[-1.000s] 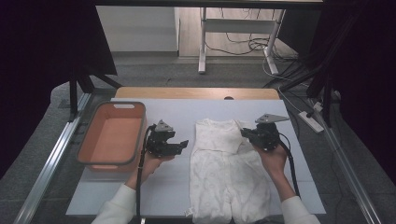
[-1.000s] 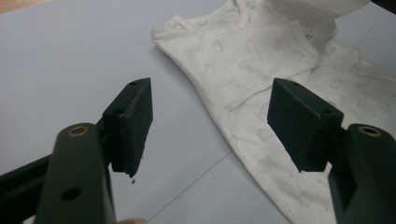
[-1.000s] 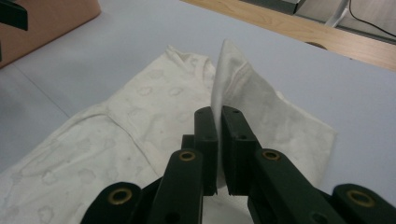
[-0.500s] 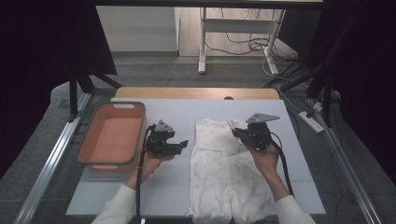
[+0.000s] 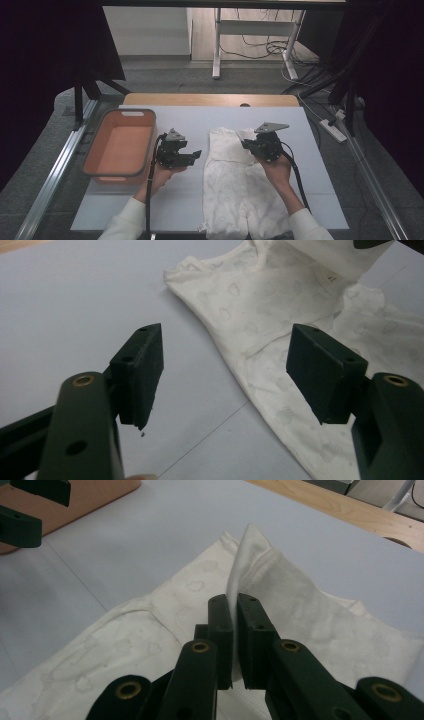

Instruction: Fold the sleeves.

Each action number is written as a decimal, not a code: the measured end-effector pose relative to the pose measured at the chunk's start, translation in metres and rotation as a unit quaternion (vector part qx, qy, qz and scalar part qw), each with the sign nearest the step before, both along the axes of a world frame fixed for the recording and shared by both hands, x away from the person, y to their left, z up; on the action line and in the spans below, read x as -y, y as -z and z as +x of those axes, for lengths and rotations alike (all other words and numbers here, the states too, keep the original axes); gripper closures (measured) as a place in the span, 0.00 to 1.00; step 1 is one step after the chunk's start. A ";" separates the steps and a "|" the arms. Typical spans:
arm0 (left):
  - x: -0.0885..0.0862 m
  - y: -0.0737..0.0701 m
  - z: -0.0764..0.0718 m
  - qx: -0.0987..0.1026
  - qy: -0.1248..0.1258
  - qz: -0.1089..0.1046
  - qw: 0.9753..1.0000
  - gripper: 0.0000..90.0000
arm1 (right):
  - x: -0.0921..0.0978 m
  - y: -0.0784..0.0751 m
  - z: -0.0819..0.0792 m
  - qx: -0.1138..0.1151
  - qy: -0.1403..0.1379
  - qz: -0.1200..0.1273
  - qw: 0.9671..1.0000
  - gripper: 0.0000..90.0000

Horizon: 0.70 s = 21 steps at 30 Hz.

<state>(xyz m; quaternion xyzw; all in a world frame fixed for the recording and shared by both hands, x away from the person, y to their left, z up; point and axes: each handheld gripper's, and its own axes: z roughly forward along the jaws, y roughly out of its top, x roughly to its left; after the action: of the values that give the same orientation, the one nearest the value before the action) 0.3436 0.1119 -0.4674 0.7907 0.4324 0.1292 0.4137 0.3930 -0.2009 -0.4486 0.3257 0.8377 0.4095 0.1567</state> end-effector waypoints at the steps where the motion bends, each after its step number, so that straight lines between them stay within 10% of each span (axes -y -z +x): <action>1: 0.000 0.000 0.000 0.000 0.000 0.000 1.000 0.35 | -0.002 0.001 0.000 0.000 -0.002 0.000 1.000 0.94; 21: 0.000 0.001 0.000 -0.002 0.001 0.000 1.000 0.35 | -0.019 0.017 0.008 -0.021 -0.013 -0.014 1.000 0.94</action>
<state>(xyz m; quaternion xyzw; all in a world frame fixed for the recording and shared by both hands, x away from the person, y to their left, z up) 0.3438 0.1116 -0.4685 0.7915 0.4326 0.1273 0.4126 0.4013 -0.1823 -0.4653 0.3208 0.8505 0.3930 0.1386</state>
